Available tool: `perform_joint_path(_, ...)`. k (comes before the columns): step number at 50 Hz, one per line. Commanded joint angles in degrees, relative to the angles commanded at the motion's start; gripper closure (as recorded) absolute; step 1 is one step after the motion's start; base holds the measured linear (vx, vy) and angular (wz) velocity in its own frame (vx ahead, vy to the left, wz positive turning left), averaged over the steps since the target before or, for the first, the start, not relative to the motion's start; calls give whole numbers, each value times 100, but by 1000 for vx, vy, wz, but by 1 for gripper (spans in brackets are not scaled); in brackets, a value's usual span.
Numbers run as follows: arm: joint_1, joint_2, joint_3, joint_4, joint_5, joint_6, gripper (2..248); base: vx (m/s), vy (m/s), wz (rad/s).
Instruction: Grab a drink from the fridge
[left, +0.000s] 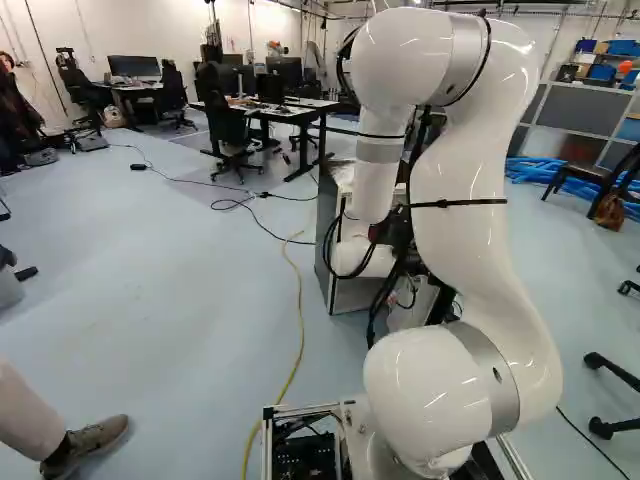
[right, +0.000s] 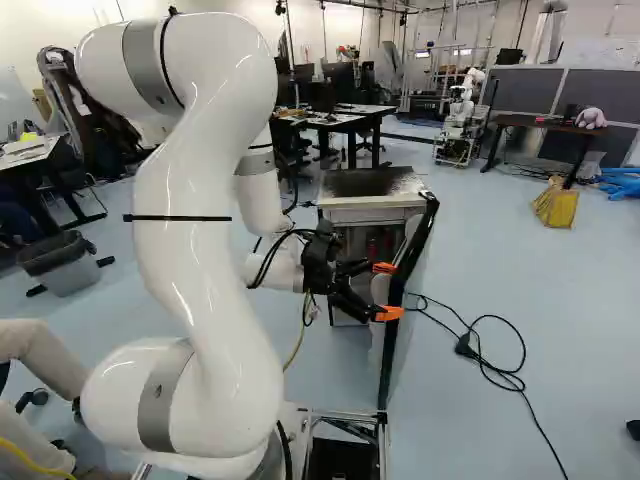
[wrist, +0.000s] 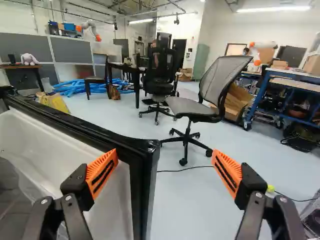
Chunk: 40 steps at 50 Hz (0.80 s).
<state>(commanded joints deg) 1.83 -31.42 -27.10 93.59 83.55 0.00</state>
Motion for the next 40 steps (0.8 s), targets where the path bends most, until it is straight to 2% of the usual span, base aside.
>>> perform_joint_path(40,-867,-221,-693,0,0,0,3,0,0,0)
